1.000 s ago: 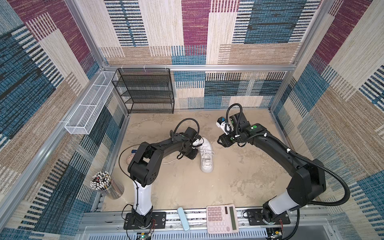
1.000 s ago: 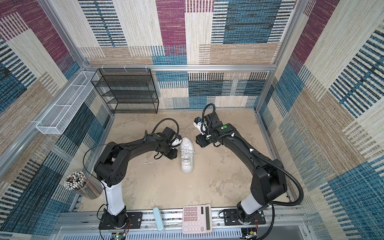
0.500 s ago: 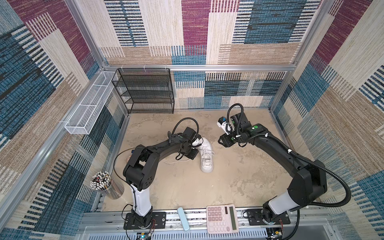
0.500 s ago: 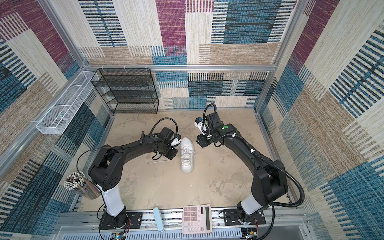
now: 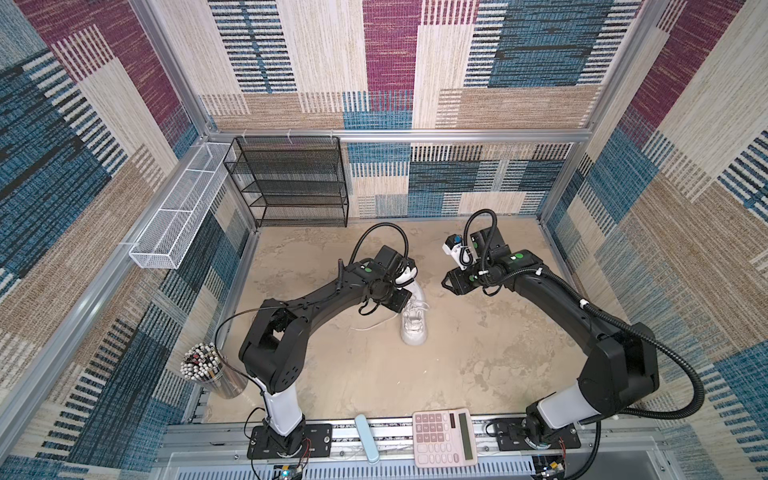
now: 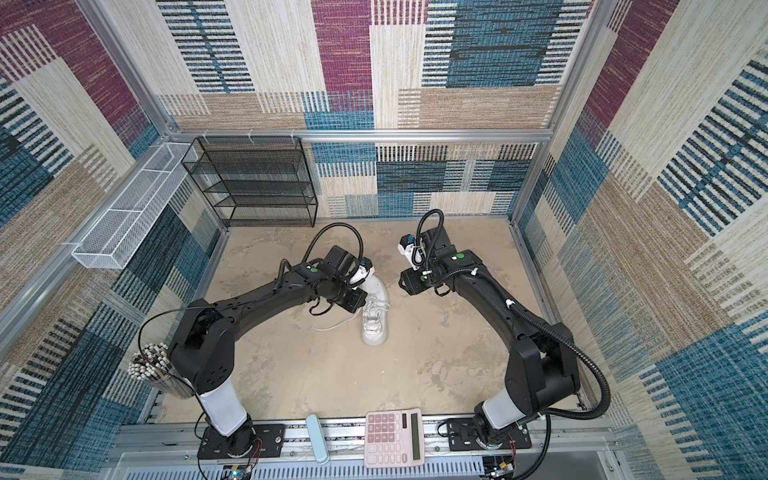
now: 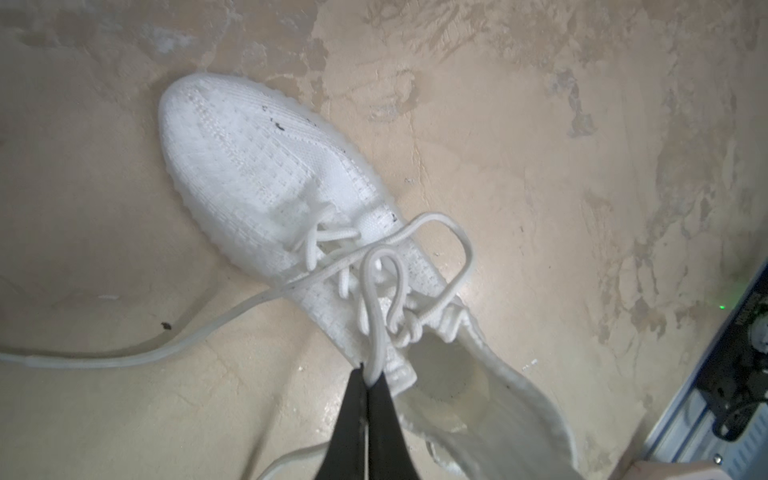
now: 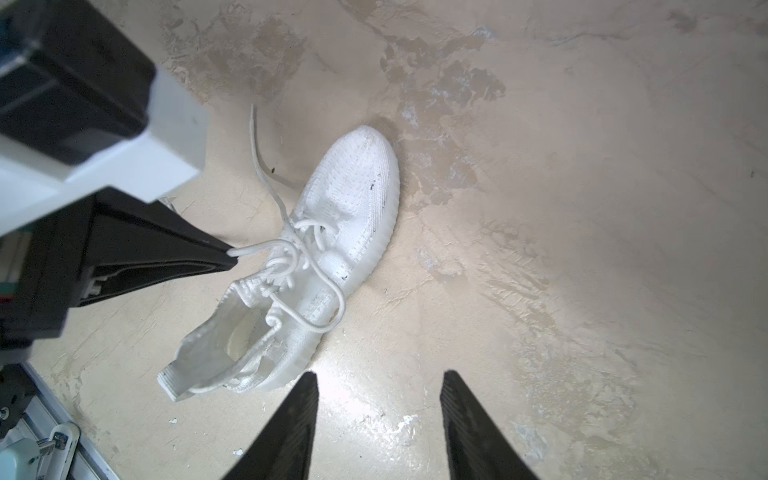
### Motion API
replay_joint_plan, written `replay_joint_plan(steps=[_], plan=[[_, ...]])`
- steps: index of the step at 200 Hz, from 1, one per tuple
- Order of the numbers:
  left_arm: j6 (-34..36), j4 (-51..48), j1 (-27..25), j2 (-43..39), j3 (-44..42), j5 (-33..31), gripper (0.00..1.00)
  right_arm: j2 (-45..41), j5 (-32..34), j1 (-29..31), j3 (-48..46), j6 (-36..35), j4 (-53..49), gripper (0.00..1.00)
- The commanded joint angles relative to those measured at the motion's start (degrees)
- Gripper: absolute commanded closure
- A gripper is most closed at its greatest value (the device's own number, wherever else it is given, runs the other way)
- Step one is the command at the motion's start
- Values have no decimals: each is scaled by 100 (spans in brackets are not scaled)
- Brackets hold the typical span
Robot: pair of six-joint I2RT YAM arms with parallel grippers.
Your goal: Tie the shoes
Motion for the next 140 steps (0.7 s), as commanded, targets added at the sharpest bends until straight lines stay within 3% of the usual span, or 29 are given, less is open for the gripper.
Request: replay_joint_plan(steps=[1, 73, 116, 140], plan=[[-329, -75, -6, 163, 292, 45, 100, -31, -274, -40, -80, 125, 257, 49], [-492, -168, -18, 786, 1076, 346, 100, -59, -940, -269, -574, 452, 717, 49], [-568, -177, -16, 995, 1231, 388, 100, 126, -2175, -292, -1142, 870, 1688, 53], [-572, -195, -22, 1083, 1271, 385, 100, 347, -2370, -287, -1212, 1030, 2071, 57]])
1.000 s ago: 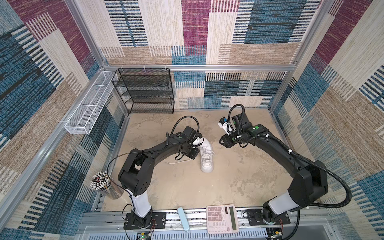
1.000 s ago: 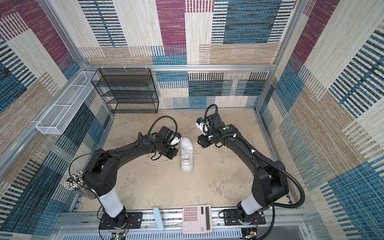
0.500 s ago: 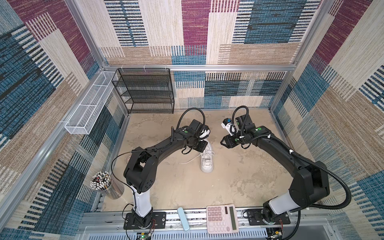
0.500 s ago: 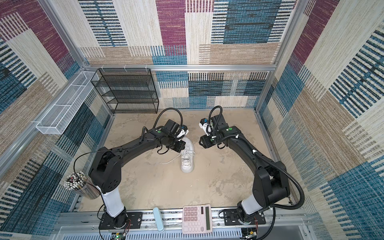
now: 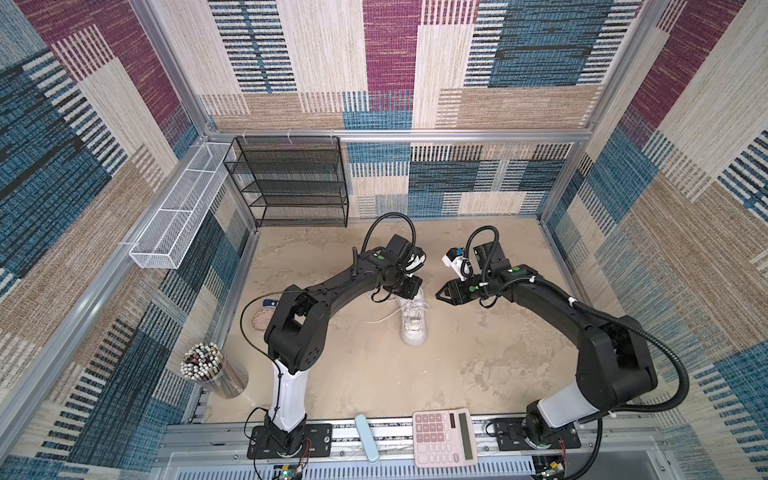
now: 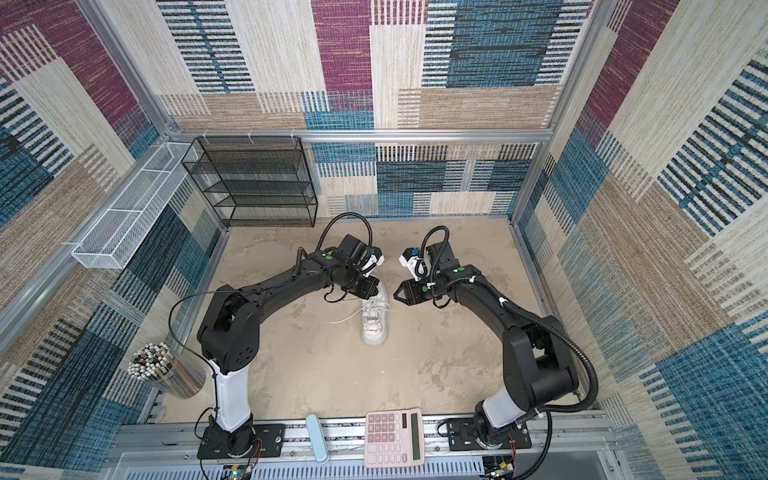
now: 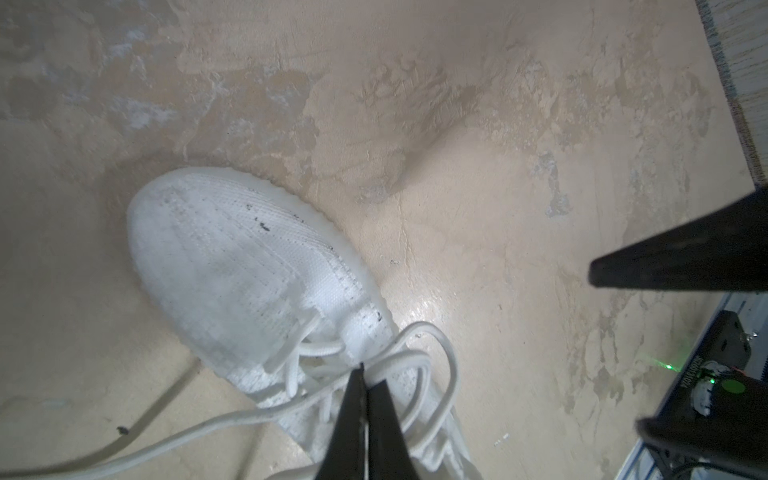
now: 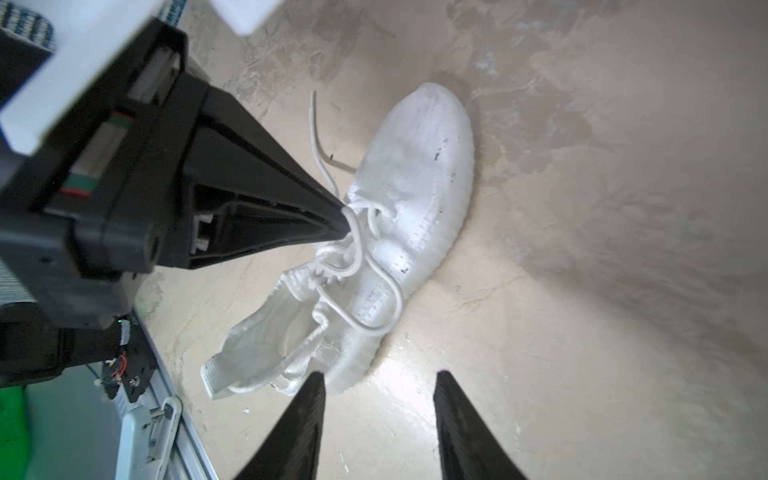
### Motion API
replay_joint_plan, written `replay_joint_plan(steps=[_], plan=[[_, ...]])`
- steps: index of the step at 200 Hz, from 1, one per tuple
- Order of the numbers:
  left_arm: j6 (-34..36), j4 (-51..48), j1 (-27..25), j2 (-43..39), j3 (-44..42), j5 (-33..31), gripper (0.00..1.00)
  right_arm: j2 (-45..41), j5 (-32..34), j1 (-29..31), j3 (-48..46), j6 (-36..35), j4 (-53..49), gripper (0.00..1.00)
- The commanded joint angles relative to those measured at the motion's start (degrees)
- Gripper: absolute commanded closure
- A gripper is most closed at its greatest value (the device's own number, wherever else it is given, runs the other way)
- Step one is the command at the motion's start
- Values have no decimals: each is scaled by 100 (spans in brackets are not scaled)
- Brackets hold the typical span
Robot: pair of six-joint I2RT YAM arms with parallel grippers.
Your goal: Tie the shoes
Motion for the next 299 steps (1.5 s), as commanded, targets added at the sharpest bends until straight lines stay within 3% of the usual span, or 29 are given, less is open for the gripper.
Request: replay_joint_plan(steps=[1, 61, 169, 210, 259, 299], plan=[[-100, -68, 2, 76, 76, 79, 100, 173, -571, 8, -28, 289, 789, 58], [-440, -281, 5, 531, 505, -267, 100, 508, -659, 2, -89, 557, 1117, 61], [-437, -256, 3, 543, 513, -150, 100, 1486, -1366, 8, 275, 832, 1713, 71], [-407, -239, 5, 481, 456, -138, 100, 1723, -1543, 7, 392, 867, 1789, 78], [-410, -133, -2, 380, 319, -158, 100, 1855, -1551, 7, 406, 884, 1804, 100], [-408, -142, 4, 333, 255, -104, 100, 1865, -1443, 7, 395, 962, 1856, 100]])
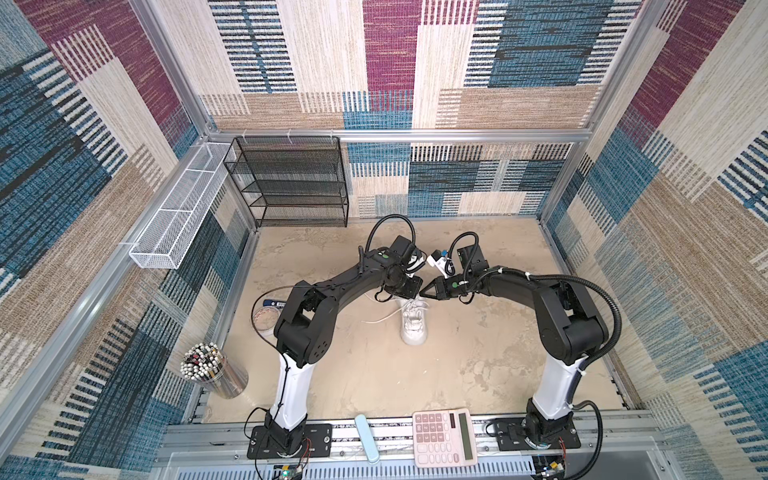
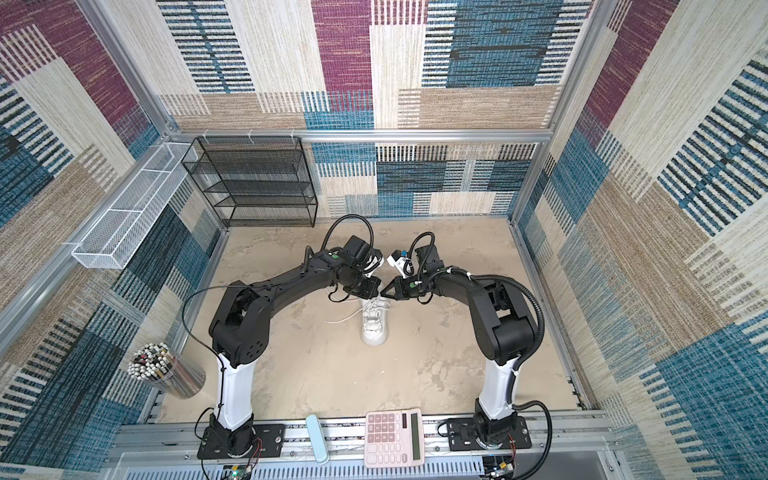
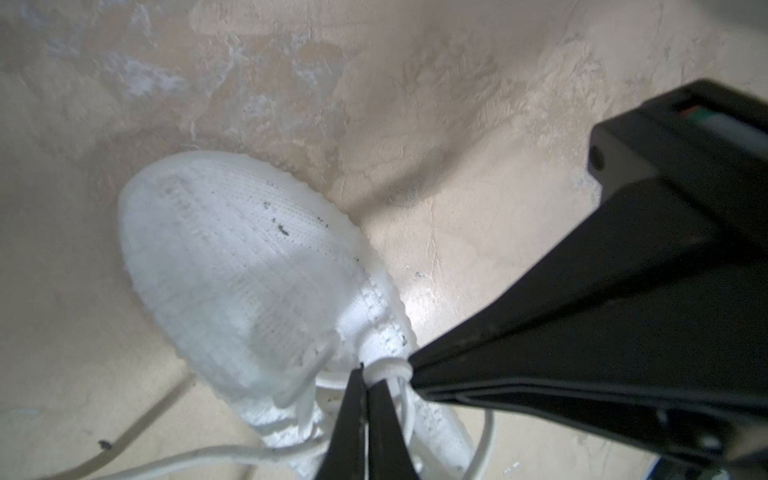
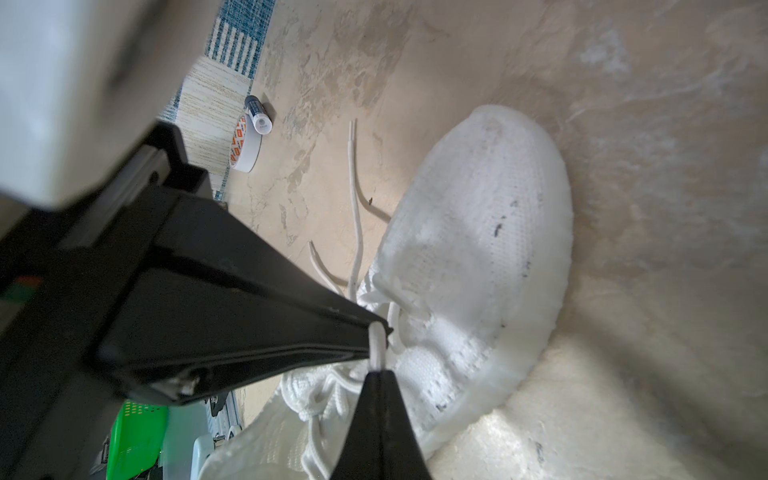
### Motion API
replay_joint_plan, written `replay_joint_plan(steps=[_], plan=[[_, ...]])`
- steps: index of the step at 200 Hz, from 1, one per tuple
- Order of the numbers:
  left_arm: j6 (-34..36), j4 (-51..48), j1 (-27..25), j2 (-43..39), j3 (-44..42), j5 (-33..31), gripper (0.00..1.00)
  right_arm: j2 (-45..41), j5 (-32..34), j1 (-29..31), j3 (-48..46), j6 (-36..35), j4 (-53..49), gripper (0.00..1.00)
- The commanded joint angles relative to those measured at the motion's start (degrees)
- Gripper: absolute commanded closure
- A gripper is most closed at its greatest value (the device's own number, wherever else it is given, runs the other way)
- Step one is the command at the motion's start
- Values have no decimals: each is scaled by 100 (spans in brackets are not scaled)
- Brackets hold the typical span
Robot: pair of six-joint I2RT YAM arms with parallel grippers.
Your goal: Tie the shoes
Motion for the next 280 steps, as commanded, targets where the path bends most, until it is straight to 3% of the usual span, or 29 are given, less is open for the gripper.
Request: replay_joint_plan(steps=[1, 15, 40, 80, 119, 169, 197, 224, 280], plan=[[-50, 61, 1, -87, -45, 50, 100, 16, 29, 8, 35, 137, 194, 100], [-68, 53, 6, -92, -72, 55, 100, 6, -49, 5, 32, 172, 166, 100], [-93, 61, 0, -90, -85, 86, 100, -188, -174, 5, -236, 311, 415, 79], [-95, 72, -1, -124, -68, 77, 100, -145, -267, 5, -248, 447, 585, 76], [-103, 87, 4, -153, -103, 130, 100, 24, -366, 3, -62, 450, 597, 79], [-93, 92, 1, -213, -172, 106, 100, 77, -279, 6, -66, 418, 571, 100], [-95, 70, 7, -281, -245, -40, 81, 99, -168, -2, -60, 283, 415, 100], [-114, 33, 47, -351, -285, -154, 71, 79, -125, -9, -110, 212, 346, 100], [-223, 15, 225, -437, -364, -307, 69, 82, -65, -2, -90, 151, 274, 100]])
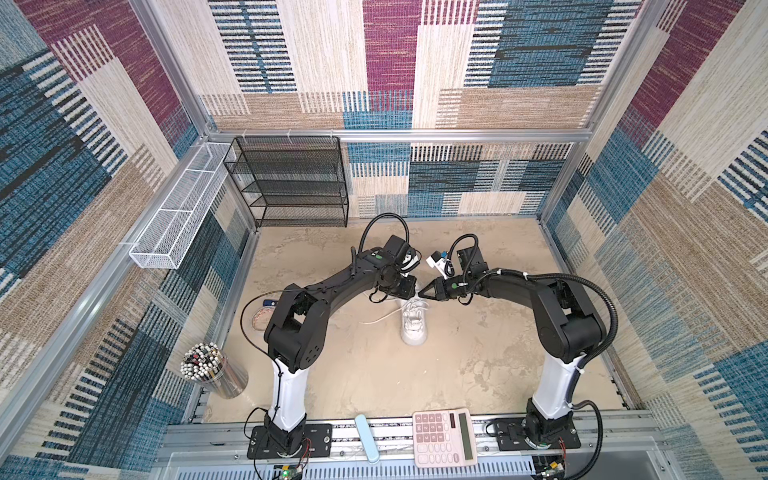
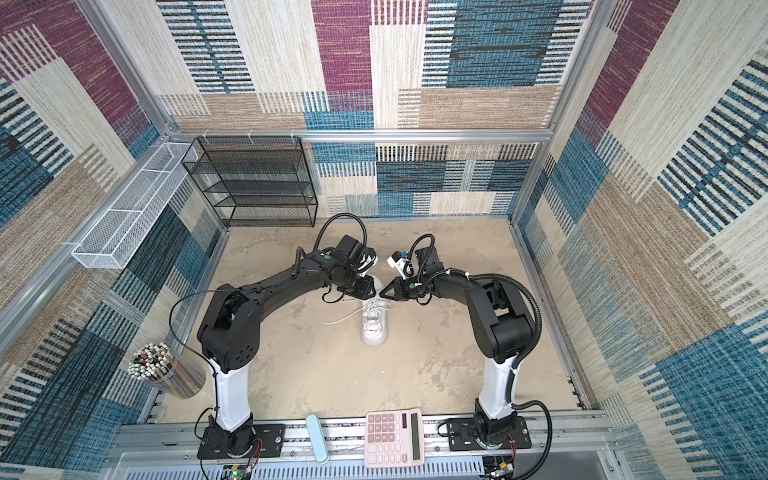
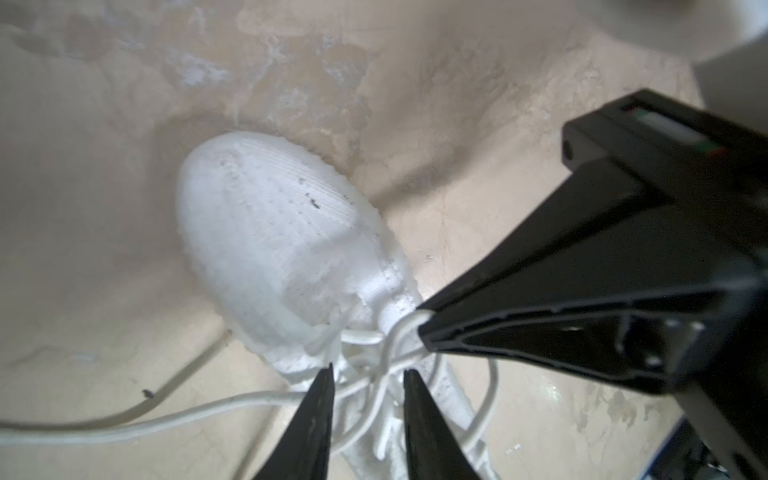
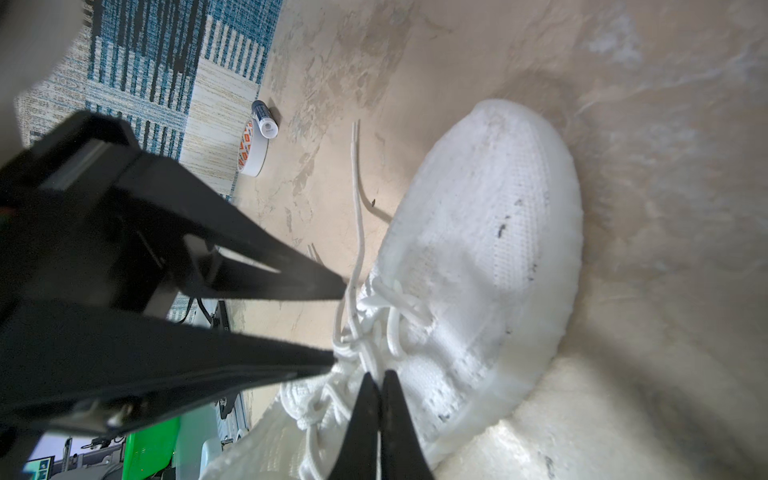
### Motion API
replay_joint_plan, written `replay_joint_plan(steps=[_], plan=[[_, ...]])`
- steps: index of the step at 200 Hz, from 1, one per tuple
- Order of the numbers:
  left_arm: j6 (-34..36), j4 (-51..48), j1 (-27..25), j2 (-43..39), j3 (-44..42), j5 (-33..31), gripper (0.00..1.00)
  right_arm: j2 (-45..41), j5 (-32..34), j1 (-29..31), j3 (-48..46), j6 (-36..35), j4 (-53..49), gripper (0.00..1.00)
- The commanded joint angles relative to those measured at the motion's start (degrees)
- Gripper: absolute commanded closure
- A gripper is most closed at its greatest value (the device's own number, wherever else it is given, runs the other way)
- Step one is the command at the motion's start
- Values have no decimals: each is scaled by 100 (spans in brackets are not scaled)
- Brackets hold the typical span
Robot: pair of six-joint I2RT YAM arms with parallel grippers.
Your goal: Tie the shoes
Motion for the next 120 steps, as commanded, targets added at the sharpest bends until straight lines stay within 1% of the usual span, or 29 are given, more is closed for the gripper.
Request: replay_joint_plan(steps=[1, 18, 30, 70, 120], plan=[[-181, -51, 68, -34, 5, -142, 69, -10, 86, 3, 11, -59, -15, 100], [-263, -107, 119, -1, 2, -147, 73, -5, 93, -1, 30, -62, -28, 100], [-314, -157, 149, 27, 5, -135, 74, -1, 84, -1, 43, -67, -36, 100], [-444, -223, 158, 99, -77, -65, 72, -12, 60, -2, 70, -70, -63, 100], [-612, 49, 174, 19, -367, 58, 70, -3, 49, -4, 90, -69, -81, 100]])
